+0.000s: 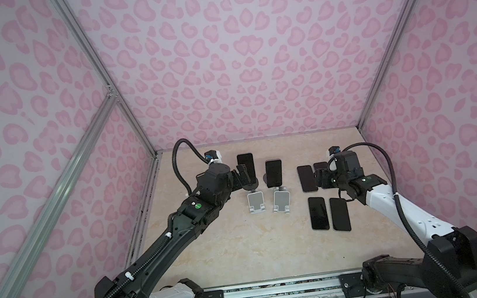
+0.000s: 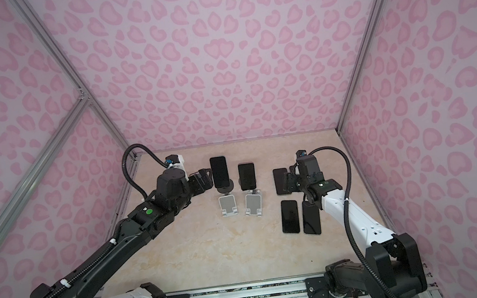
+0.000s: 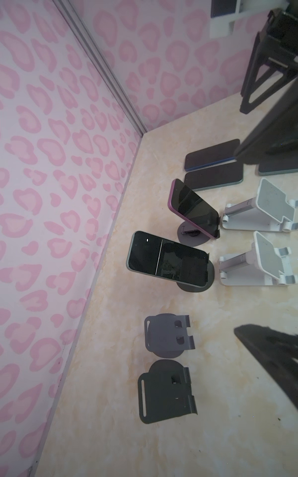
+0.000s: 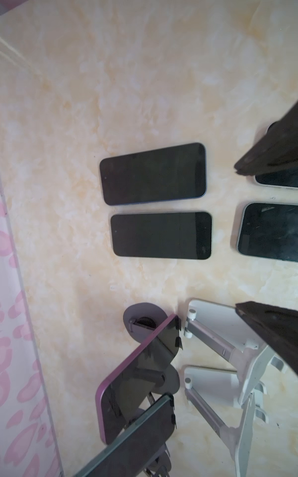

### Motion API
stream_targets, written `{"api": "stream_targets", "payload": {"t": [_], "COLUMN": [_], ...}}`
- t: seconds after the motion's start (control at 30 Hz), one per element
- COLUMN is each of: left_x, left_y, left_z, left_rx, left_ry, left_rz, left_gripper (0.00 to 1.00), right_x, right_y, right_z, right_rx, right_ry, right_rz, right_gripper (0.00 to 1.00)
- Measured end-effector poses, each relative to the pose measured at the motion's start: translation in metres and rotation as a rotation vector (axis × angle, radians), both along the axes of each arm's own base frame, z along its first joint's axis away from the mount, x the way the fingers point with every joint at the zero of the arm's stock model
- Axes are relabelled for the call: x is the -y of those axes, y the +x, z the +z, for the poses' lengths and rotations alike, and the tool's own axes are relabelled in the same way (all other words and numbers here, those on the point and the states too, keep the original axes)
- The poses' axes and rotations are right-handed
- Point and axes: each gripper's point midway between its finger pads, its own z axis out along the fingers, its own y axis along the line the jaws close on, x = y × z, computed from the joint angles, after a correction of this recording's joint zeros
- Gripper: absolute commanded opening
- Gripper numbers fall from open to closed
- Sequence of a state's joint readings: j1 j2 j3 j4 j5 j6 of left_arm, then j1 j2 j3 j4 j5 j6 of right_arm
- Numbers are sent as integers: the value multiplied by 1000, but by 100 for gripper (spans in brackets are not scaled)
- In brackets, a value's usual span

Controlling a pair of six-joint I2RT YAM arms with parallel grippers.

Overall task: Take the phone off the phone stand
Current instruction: 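Raise the right gripper while the left gripper reaches toward the white stands, then close the left gripper on the nearer white folding stand and lift it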

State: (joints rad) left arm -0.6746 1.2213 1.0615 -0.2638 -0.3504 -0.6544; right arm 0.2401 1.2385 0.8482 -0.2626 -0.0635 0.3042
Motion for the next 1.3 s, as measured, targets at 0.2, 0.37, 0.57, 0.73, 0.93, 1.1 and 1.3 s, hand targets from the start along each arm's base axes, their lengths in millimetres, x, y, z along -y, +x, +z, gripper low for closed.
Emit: {"api": "stream_targets", "payload": {"t": [0.2, 0.37, 0.57, 0.73, 0.93, 1.1, 1.3], "left_x": [16, 41, 60, 69, 59, 52, 54], "left_y": [-34, -45, -39, -22, -7, 7, 15], "left_z": [-79, -121, -146, -160, -183, -192, -197], "left_rx": [-167, -305, -363, -374, -412, -432, -430], "left_ry": [152, 238, 288, 337, 372, 330, 296], "left_rz": [-34, -93, -99, -93, -50, -26, -27], "left_gripper": [98, 98, 98, 98, 98, 90, 80], "right_x": [-10, -7, 3, 12, 16, 16, 15], "right_y": [-3, -5, -18, -20, -21, -21, -20], "right_z": [-5, -7, -14, 0, 7, 4, 6], "right_rx": [81, 121, 171, 249, 293, 287, 294], "right_ry": [20, 32, 45, 51, 57, 56, 61], "right_rz": [11, -7, -55, -100, -120, -117, -116], "right_gripper": [87, 87, 89, 90, 90, 90, 90]}}
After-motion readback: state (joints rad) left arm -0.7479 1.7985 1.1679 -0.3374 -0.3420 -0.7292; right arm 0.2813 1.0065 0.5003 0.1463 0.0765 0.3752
